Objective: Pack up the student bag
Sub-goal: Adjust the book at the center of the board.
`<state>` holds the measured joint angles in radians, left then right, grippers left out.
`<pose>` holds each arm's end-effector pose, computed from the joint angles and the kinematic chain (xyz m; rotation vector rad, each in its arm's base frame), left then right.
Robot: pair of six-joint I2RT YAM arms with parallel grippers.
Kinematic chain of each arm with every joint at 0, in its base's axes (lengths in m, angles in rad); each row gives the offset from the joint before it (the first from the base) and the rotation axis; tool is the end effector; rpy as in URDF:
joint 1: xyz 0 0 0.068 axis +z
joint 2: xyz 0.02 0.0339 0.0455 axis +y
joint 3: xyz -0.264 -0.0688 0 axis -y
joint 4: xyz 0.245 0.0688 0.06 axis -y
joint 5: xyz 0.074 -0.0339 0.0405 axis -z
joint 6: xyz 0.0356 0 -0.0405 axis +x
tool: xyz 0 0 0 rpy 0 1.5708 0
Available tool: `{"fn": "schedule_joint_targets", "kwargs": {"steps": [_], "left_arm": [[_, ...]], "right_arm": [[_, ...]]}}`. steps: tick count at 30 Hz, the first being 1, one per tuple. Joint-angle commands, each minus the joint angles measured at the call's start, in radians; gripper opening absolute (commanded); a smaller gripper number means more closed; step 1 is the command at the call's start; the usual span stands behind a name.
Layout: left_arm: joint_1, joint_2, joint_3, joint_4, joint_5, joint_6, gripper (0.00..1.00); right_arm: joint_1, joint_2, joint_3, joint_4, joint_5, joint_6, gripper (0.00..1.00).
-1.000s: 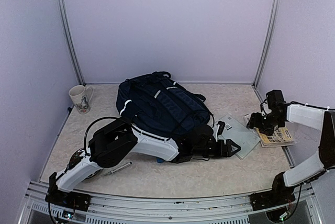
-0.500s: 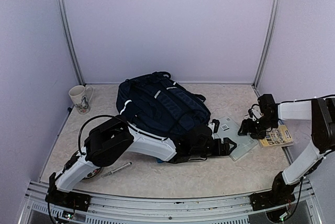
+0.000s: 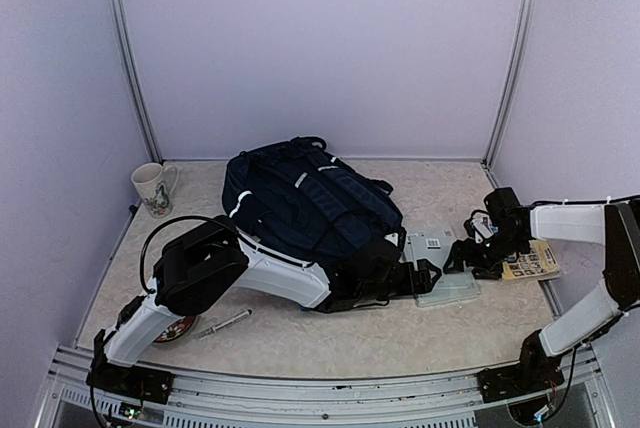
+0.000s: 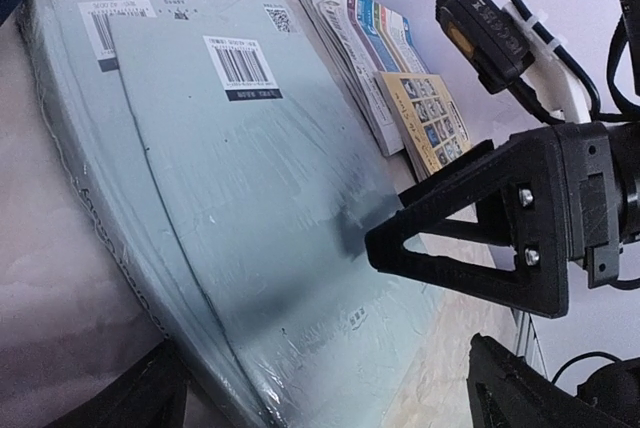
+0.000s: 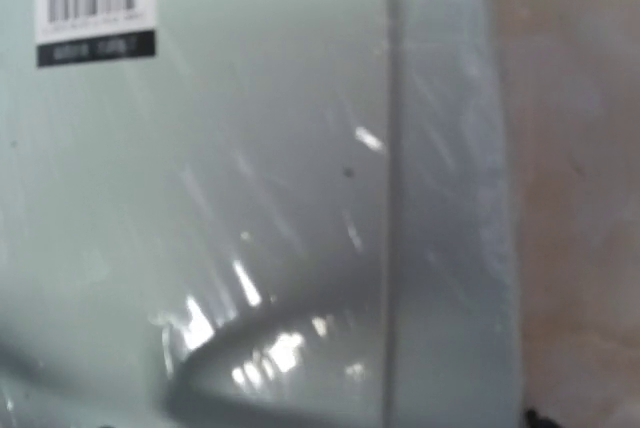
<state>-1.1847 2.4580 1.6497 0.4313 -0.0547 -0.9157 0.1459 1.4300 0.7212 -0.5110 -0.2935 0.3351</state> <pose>0.2048 -0.4987 0.1042 0.2540 2.1813 -1.2646 0.2411 0.0458 0.1595 0.1931 2.8190 0.5248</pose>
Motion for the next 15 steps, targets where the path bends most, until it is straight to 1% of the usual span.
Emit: {"fn": "schedule_joint_targets", "kwargs": {"steps": [1, 4, 7, 10, 12, 15], "left_arm": [[0.002, 0.009, -0.022, -0.067, -0.002, -0.007, 0.95], [0.004, 0.014, -0.020, -0.061, 0.009, -0.009, 0.95], [0.005, 0.021, -0.017, -0.056, 0.021, -0.011, 0.94], [0.005, 0.020, -0.020, -0.038, 0.036, -0.003, 0.91], [0.002, 0.008, -0.033, -0.007, 0.051, 0.003, 0.89], [0.003, -0.028, -0.083, 0.045, 0.062, 0.000, 0.87]], "right_arm": [[0.009, 0.090, 0.026, 0.033, -0.038, 0.023, 0.86], [0.015, 0.128, 0.030, 0.057, -0.038, 0.032, 0.83], [0.047, 0.120, 0.033, 0.066, -0.091, 0.034, 0.79], [0.095, 0.067, 0.044, 0.066, -0.158, 0.057, 0.73], [0.140, 0.015, 0.054, 0.082, -0.192, 0.107, 0.70], [0.222, -0.043, 0.079, 0.120, -0.244, 0.192, 0.68]]}}
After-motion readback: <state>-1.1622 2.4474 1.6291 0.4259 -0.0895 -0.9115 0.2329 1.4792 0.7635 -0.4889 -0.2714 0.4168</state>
